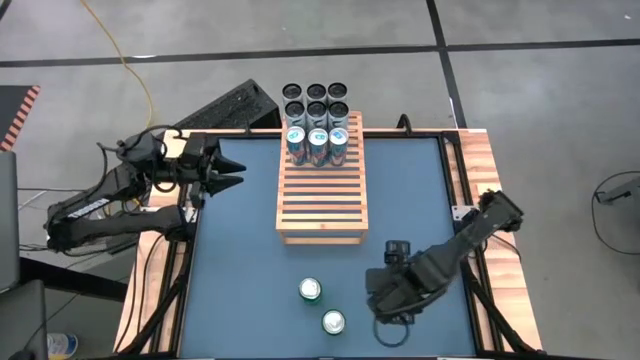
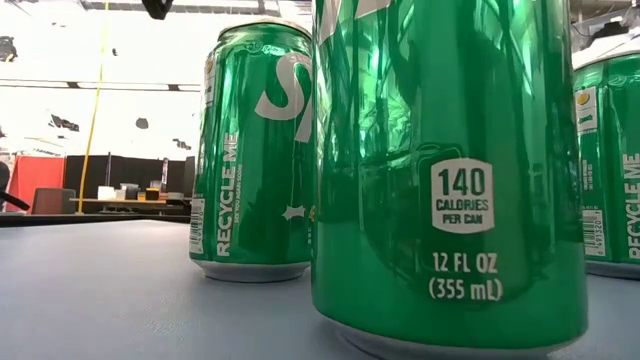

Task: Place canned beverage on shelf
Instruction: Put the green soda can on the shelf

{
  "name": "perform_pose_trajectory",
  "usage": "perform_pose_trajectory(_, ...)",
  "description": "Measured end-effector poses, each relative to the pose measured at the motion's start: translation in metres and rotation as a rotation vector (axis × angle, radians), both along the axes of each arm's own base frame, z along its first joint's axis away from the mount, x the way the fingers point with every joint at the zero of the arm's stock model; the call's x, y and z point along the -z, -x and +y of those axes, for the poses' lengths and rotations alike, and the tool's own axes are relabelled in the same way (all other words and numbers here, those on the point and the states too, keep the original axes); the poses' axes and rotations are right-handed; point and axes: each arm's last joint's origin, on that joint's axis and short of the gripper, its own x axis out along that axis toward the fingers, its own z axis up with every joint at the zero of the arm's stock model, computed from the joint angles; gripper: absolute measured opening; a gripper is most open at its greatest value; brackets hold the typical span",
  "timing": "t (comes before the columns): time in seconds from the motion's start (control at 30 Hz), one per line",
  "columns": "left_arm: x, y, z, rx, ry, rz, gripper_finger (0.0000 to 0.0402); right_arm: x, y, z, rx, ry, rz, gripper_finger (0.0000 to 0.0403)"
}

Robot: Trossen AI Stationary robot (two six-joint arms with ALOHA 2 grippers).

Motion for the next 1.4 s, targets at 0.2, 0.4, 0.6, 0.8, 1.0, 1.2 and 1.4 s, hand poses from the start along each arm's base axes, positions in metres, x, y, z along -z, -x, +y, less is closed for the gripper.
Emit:
perform_pose_trajectory(0.2,0.003,-0.010,0.000,0.024,-0.002,0.026,0.0192,0.001,-0.002,-0.003,-0.102,0.064,-0.015,0.0377)
perform_pose_trajectory(0.4,0.008,-0.021,0.000,0.057,0.012,0.063,0.0212,0.021,0.019,-0.008,-0.233,0.153,-0.005,0.0373)
perform_pose_trajectory(0.6,0.012,-0.032,0.000,0.052,0.052,0.099,0.0214,0.058,0.031,-0.014,-0.360,0.091,-0.002,0.0372)
perform_pose_trajectory(0.8,0.016,-0.039,0.001,0.040,0.088,0.125,0.0214,0.066,0.028,-0.019,-0.491,0.127,-0.011,0.0372)
perform_pose_trajectory(1.0,0.016,-0.040,-0.001,0.030,0.107,0.126,0.0214,0.065,0.019,-0.022,-0.607,0.085,-0.038,0.0372)
perform_pose_trajectory(1.2,0.016,-0.040,-0.004,0.035,0.114,0.124,0.0214,0.079,0.014,-0.026,-0.585,0.007,-0.038,0.0371)
perform_pose_trajectory(1.4,0.016,-0.040,-0.005,0.038,0.122,0.125,0.0214,0.085,0.015,-0.025,-0.567,-0.019,-0.038,0.0340)
